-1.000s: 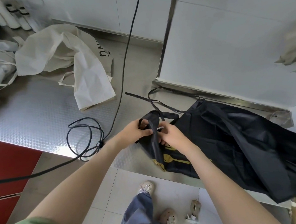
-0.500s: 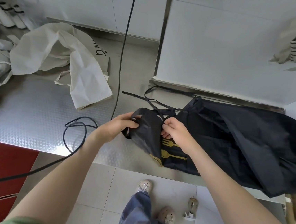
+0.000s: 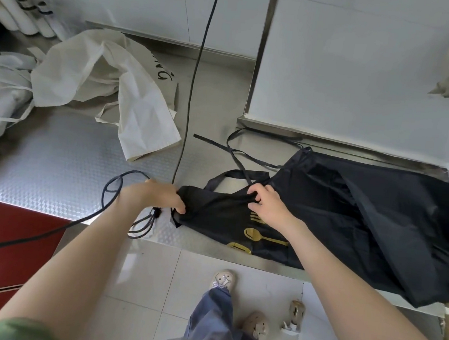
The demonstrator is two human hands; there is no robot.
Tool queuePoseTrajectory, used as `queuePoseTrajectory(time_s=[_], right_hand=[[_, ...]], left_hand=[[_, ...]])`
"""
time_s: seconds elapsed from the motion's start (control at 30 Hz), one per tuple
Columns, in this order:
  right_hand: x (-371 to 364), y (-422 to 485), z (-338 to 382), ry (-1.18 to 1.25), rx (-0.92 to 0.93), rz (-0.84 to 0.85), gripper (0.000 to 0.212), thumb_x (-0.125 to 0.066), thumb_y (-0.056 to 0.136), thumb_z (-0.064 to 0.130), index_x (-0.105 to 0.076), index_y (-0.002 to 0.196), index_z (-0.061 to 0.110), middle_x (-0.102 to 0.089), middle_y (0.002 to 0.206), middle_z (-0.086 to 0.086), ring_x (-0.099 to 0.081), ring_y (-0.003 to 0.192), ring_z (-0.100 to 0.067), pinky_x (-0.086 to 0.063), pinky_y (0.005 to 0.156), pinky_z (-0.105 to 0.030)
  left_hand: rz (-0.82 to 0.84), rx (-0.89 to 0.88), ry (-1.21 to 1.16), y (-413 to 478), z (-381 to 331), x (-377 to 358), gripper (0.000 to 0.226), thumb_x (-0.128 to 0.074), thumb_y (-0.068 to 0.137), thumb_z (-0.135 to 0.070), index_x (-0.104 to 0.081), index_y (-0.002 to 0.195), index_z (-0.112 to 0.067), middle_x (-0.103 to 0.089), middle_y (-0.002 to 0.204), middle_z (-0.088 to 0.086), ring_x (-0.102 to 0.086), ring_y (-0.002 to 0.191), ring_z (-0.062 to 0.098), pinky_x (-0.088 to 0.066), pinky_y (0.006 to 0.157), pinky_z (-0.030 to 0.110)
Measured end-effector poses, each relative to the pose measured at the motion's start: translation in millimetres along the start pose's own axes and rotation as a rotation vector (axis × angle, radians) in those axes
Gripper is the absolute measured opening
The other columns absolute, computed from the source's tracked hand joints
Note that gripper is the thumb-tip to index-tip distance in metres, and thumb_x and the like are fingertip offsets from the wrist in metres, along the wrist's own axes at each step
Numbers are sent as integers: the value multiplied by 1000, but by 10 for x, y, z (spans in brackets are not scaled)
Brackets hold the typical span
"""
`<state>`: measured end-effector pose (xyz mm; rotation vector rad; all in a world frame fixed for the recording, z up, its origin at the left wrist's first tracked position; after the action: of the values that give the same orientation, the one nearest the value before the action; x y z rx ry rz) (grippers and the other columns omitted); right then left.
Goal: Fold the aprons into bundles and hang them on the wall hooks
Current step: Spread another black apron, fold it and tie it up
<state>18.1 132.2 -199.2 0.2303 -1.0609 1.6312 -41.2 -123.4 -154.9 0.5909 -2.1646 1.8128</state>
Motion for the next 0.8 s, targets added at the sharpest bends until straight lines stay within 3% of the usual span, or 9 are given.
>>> queuePoseTrajectory(time_s=[0.07,0.13,0.2,0.27,0.33,0.43,0.57,0.67,0.8], right_hand=[[20,9,22,-2,35,-75,15,-53,96,15,-49,107,25,-50,102,1,-54,90,-14,-51,88,-33],[38,-13,40,42,65,-121,10,-53,96,13,-51,102,21,-51,96,2,-53,81,-9,-46,74,-17],[57,-62,35,100,92,-125,9,-55,94,10,-52,98,17,-52,92,1,-52,77,-9,-41,67,-13],[86,-116,-8,146,114,-109,10,-57,92,7,-51,94,15,-53,93,-1,-54,80,-13,-46,71,-16],[132,-166,-80,187,126,-101,14,-58,89,4,-48,89,13,-53,95,-3,-54,83,-16,-47,75,-22],[182,-225,-167,216,121,-104,18,-57,86,0,-42,86,11,-49,93,-5,-48,79,-14,-44,74,-25],[236,-264,-212,247,127,-137,20,-55,84,-5,-39,85,7,-46,91,-10,-40,75,-13,-39,71,-25],[277,-266,-242,228,141,-143,20,-57,84,-4,-39,83,6,-45,88,-5,-42,76,-13,-39,72,-25],[275,-239,-217,164,162,-127,24,-57,82,-4,-37,80,9,-41,85,1,-39,75,-13,-37,70,-28]], left_hand=[[83,4,-231,21,-3,-17,73,-66,76,-62,-48,133,-20,-41,147,6,-36,135,25,-27,109,34],[100,-70,-395,-58,-108,-27,74,-48,85,-68,-43,139,-18,-36,151,8,-33,139,25,-25,108,29],[43,-187,-601,-102,-212,2,73,-22,94,-65,-50,132,-9,-57,129,15,-55,113,31,-39,92,25],[34,-180,-739,-136,-263,16,68,-19,96,-64,-57,110,-10,-63,107,16,-59,83,27,-44,98,37],[108,-160,-679,-32,-280,-19,38,-44,99,-44,-61,95,-10,-63,117,21,-62,90,27,-42,105,45],[389,-207,-546,-45,-417,-150,18,-53,94,-6,-63,108,0,-69,105,21,-69,92,25,-50,97,41],[595,-323,-699,-104,-637,-207,17,-47,92,6,-60,87,-5,-62,63,6,-61,54,10,-52,89,38],[408,-265,-839,-52,-680,-139,19,-53,88,13,-50,96,-4,-59,72,12,-62,55,13,-57,62,26],[111,-166,-771,133,-592,-38,49,-64,85,4,-38,123,-12,-50,108,13,-64,80,21,-56,57,21]])
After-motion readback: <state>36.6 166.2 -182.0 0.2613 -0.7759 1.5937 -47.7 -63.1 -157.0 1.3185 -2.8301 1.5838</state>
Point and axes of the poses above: each hand's wrist, its own y-axis towards the middle knuckle, its own x-axis out of the back of the hand, z = x × y, the point moved 4 cm from there along y, towards the middle knuckle
